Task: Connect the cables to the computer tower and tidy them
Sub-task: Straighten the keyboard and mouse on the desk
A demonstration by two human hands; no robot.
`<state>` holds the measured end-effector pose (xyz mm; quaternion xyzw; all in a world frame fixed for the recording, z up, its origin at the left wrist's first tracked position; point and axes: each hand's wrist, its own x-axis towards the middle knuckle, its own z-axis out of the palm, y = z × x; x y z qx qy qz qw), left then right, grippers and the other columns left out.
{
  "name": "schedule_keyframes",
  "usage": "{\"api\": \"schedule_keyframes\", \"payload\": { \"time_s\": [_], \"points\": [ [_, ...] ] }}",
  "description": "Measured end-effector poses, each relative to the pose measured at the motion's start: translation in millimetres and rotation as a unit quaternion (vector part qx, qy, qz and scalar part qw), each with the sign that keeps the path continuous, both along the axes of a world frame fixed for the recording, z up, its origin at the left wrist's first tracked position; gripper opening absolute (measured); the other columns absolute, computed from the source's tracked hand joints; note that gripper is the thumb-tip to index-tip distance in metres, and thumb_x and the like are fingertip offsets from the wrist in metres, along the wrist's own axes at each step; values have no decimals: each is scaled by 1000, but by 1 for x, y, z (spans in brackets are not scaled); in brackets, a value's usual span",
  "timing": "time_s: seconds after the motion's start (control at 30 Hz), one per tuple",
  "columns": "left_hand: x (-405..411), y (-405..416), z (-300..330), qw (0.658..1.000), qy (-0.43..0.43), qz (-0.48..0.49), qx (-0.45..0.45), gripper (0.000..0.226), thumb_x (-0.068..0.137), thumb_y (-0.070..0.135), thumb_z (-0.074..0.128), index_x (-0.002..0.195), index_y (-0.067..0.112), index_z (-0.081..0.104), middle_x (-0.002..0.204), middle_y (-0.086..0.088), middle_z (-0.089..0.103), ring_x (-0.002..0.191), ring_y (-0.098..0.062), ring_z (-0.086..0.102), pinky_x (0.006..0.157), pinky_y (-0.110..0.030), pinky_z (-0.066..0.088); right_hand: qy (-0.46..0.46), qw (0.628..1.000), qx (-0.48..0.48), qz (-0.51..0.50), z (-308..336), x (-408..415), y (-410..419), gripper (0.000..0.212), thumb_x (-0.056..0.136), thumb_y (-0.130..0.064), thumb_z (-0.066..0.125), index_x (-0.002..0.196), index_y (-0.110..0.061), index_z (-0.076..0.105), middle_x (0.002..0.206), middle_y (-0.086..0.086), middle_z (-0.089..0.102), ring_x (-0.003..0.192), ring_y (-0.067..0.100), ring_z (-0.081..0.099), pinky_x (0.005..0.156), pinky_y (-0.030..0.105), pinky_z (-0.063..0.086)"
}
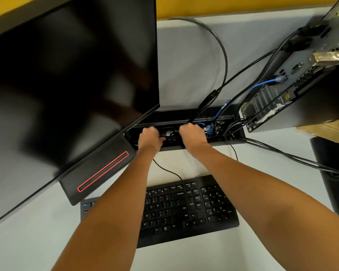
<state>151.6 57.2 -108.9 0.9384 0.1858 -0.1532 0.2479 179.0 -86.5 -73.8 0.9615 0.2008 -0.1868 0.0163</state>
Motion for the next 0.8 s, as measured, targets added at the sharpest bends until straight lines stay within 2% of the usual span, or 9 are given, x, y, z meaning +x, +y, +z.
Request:
{"api": "schedule_keyframes", "payload": {
  "time_s": [0.1,0.2,0.27,0.33,0.47,0.53,0.67,0.73,0.8],
  "points": [
    [-11,10,7,998,-8,-19,-60,27,94,29,58,101,6,70,89,-9,65,84,-23,64,74,-31,51,11,999,31,3,-3,-9,-20,49,86,13,48,129,-8,56,126,11,53,109,34,59,83,41,51],
    [-32,20,16,994,-71,-65,-53,29,94,21,57,118,8,66,119,-10,59,106,-24,59,93,-28,46,31,997,71,17,-3,-20,-44,65,86,10,50,145,-15,39,143,4,38,120,29,52,87,39,52],
    [-47,26,24,991,-109,-71,-44,28,94,15,56,119,7,66,125,-10,56,111,-24,57,96,-28,43,7,997,73,25,2,-31,-57,63,86,7,52,144,-14,39,140,5,39,119,29,51,88,38,50],
    [-66,32,33,987,-140,-70,-44,25,93,9,55,114,7,68,120,-9,59,107,-23,59,95,-30,46,-17,996,86,15,11,-43,-68,56,86,6,51,139,-13,44,134,6,44,114,31,54,87,38,49],
    [-124,42,41,988,-152,7,-2,21,89,6,53,97,10,72,105,-7,65,89,-24,62,81,-32,49,-13,996,81,-31,29,-77,-86,38,89,1,48,125,-9,54,123,10,54,106,33,58,85,40,51],
    [-157,46,37,989,-134,47,35,18,88,8,54,96,10,70,103,-8,65,88,-23,60,82,-35,49,-8,997,52,-60,29,-94,-91,30,91,-7,46,119,-9,56,117,12,58,103,32,58,84,38,50],
    [-209,57,27,977,-116,87,159,20,88,15,54,97,9,70,104,-11,62,100,-29,53,90,-43,38,-15,994,-6,-104,16,-121,-107,32,96,-27,44,122,-9,52,121,12,52,109,28,52,85,36,47],
    [-226,66,24,963,-75,169,198,25,89,20,50,104,7,66,112,-16,55,105,-34,47,91,-45,35,-23,988,9,-156,11,-129,-115,35,97,-33,43,122,-9,51,123,14,48,110,29,50,86,37,47],
    [-234,69,25,948,-23,248,199,31,92,26,45,112,7,59,119,-20,47,109,-38,44,93,-47,34,3,977,48,-208,8,-133,-119,38,98,-37,41,121,-8,49,120,15,48,106,30,54,82,39,49]
  ]
}}
